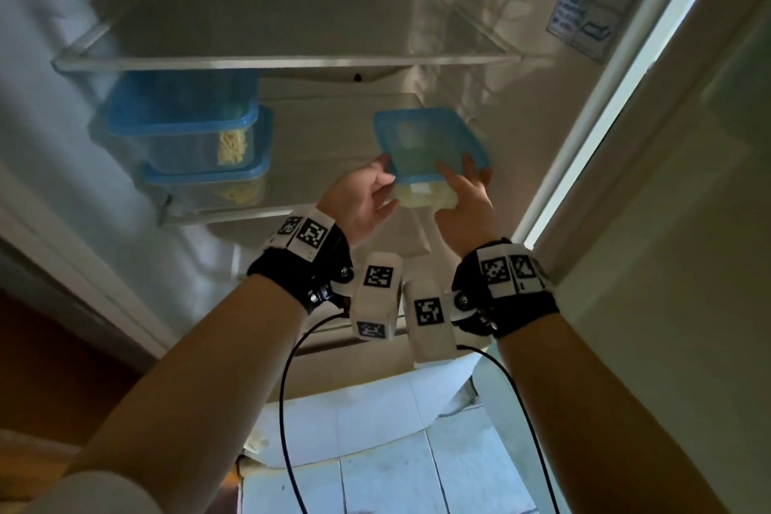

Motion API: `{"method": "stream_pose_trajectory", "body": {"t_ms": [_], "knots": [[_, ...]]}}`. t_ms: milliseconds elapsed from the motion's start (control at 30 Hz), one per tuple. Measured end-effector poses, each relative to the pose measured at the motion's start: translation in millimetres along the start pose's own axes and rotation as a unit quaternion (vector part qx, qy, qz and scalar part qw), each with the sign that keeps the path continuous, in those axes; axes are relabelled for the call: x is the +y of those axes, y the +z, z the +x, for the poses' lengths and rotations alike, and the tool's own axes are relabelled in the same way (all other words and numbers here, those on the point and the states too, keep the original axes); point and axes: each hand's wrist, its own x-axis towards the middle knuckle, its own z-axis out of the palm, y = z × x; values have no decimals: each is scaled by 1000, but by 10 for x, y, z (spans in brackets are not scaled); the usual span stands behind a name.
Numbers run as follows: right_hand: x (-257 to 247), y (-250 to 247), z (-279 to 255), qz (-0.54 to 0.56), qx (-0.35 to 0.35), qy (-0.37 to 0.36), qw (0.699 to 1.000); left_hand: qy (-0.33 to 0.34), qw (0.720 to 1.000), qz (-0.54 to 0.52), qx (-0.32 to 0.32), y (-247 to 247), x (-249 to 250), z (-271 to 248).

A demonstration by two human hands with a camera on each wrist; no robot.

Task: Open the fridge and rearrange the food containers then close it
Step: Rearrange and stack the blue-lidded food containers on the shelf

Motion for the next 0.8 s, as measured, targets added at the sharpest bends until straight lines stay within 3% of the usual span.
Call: {"method": "stream_pose_trajectory", "body": {"t_ms": [267,567,800], "knots": [[-127,-57,361,-157,-147,28,976,5,1000,-4,20,-41,79,277],[-147,-58,373,-138,-148,15,979,-22,999,4,41,-90,133,332],[-250,-102,280,-204,-164,10,965,-31,999,9,40,-48,190,266]]}}
